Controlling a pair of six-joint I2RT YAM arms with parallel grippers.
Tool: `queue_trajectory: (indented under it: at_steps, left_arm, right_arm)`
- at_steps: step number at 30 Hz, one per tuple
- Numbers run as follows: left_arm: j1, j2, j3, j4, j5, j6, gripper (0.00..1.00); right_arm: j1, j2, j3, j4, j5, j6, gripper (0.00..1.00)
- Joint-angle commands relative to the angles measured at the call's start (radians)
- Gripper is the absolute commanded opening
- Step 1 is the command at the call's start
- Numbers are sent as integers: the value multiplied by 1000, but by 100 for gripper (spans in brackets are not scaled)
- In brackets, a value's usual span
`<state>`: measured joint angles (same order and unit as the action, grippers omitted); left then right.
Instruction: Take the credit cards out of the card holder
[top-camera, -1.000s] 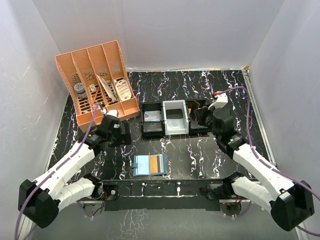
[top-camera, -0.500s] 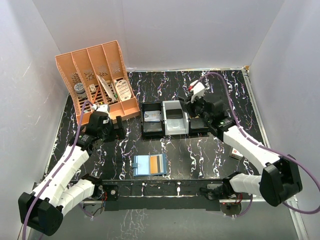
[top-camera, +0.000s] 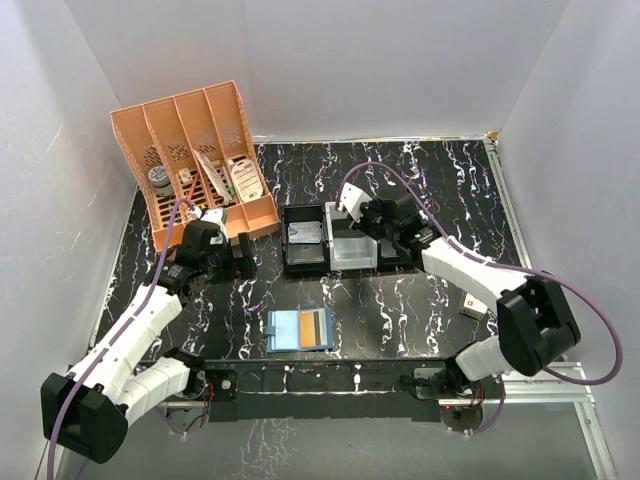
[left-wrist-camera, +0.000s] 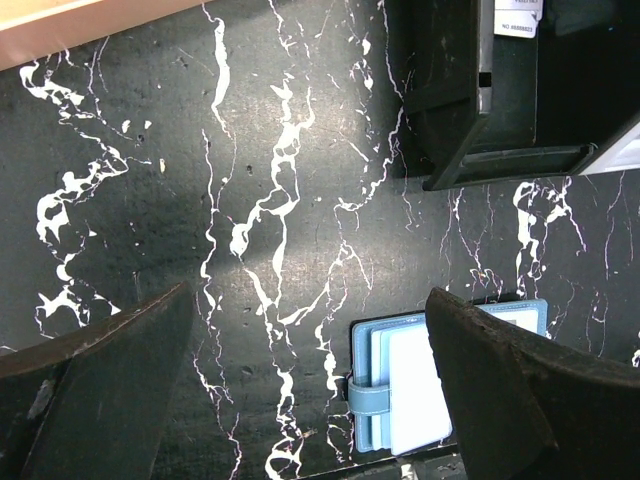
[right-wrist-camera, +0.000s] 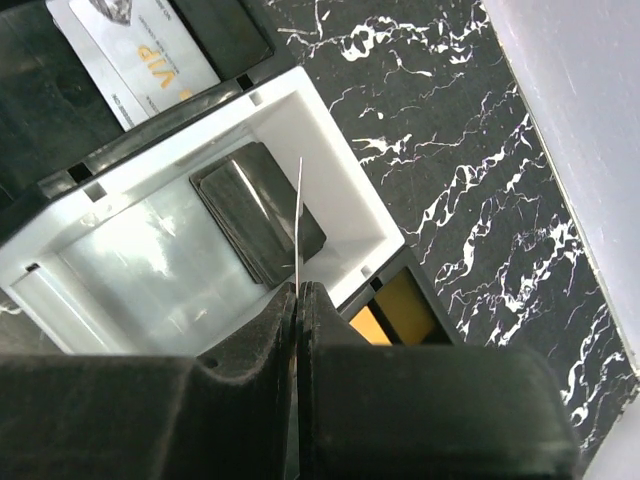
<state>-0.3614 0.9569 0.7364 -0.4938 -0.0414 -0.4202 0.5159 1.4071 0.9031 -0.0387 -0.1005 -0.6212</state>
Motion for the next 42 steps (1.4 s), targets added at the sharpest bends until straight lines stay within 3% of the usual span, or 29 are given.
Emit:
queue_trajectory:
  at_steps: [1, 22, 31, 42]
  left_arm:
    - [5, -14, -15, 21, 45, 35, 99]
    - [5, -45, -12, 14, 4, 28, 99]
    - [5, -45, -13, 19, 13, 30, 99]
    - [5, -20, -12, 18, 16, 34, 99]
  right_arm:
    - [1, 50, 65, 38, -24, -136, 0]
    - [1, 390, 258, 67, -72, -307, 0]
    - [-1, 429, 239, 89, -57, -354, 0]
    - [-1, 467, 269, -18, -108, -391, 13]
